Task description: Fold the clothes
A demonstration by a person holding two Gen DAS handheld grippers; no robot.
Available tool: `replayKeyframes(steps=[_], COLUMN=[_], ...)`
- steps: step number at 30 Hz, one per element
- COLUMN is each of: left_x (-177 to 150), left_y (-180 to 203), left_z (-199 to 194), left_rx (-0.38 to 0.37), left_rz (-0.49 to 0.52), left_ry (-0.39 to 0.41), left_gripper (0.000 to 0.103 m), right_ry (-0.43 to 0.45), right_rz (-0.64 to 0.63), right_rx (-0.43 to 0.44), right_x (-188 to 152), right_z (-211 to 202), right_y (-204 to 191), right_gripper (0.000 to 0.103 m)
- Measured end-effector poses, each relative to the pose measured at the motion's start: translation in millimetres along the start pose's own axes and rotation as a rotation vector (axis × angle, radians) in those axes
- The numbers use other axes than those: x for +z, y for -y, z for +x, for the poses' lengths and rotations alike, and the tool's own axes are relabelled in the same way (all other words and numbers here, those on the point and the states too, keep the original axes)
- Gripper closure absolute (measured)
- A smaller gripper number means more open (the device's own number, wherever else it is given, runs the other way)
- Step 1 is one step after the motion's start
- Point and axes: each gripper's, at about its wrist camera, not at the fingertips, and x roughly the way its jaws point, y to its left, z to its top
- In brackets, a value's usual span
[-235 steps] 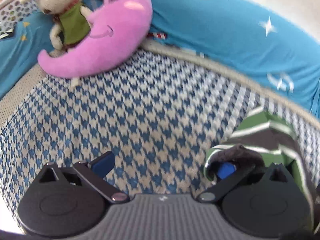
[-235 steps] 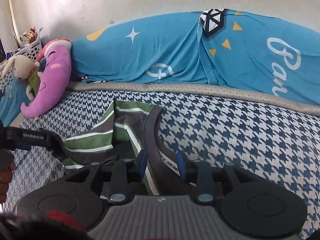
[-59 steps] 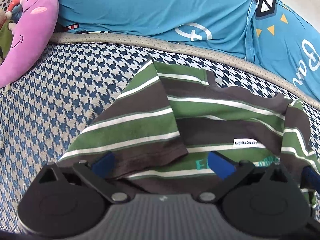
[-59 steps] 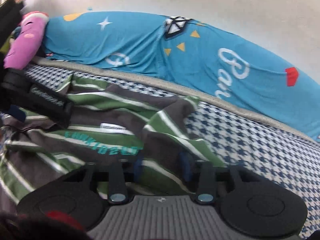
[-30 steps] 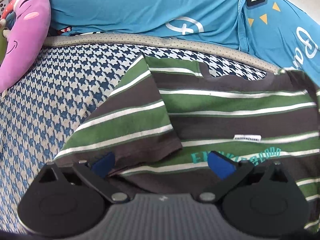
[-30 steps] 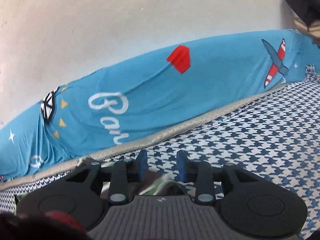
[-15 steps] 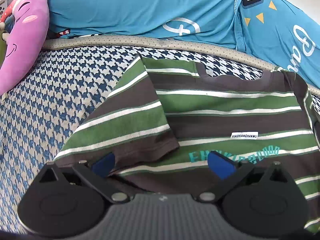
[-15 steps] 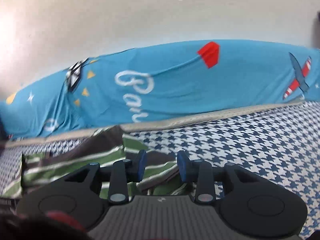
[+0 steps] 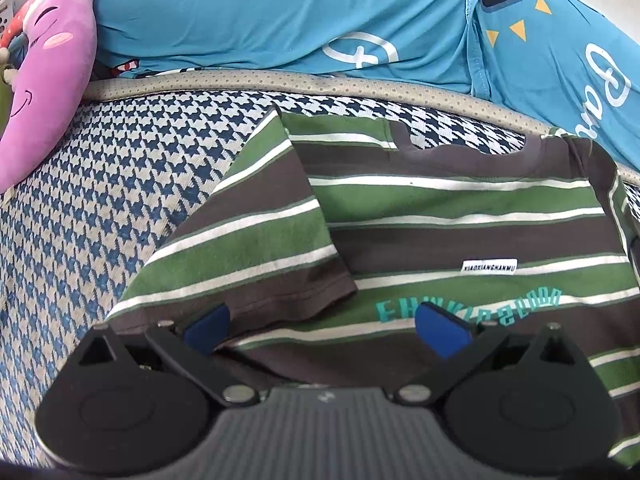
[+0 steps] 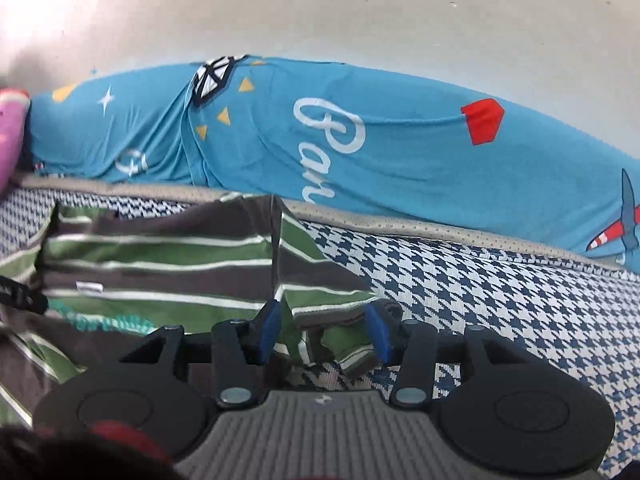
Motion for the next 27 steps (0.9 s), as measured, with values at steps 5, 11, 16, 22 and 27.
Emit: replayKeyframes(steps=[5, 11, 16, 22, 27], left_x=[0, 0, -1, 0, -1], left_y=[0, 0, -1, -2, -2], left_z=[0, 1, 1, 2, 2], left_rx=[-0.002, -0.004, -0.005, -0.009, -0.009], left_rz=[0.000, -0.001, -0.003, -0.011, -0.011], left_ry=[-0.003, -0.007, -0.010, -0.016, -0.021], left_gripper=[0.000, 0.000, 0.000, 0.000, 0.000], right_ry=[-0.013, -0.006, 0.022, 0.046, 0.132], right_rz=[-0.050, -0.073, -0.069, -0.013, 0.173], right_rx=[-0.012, -0.080, -0.107, -0.123, -0.189], right_x=[-4, -4, -2, 2, 18], right_z=[6, 15, 19, 23, 18], right_y=[-7, -12, -14, -10, 10], right_gripper=[0.056, 0.056, 0.057, 0.094, 0.098])
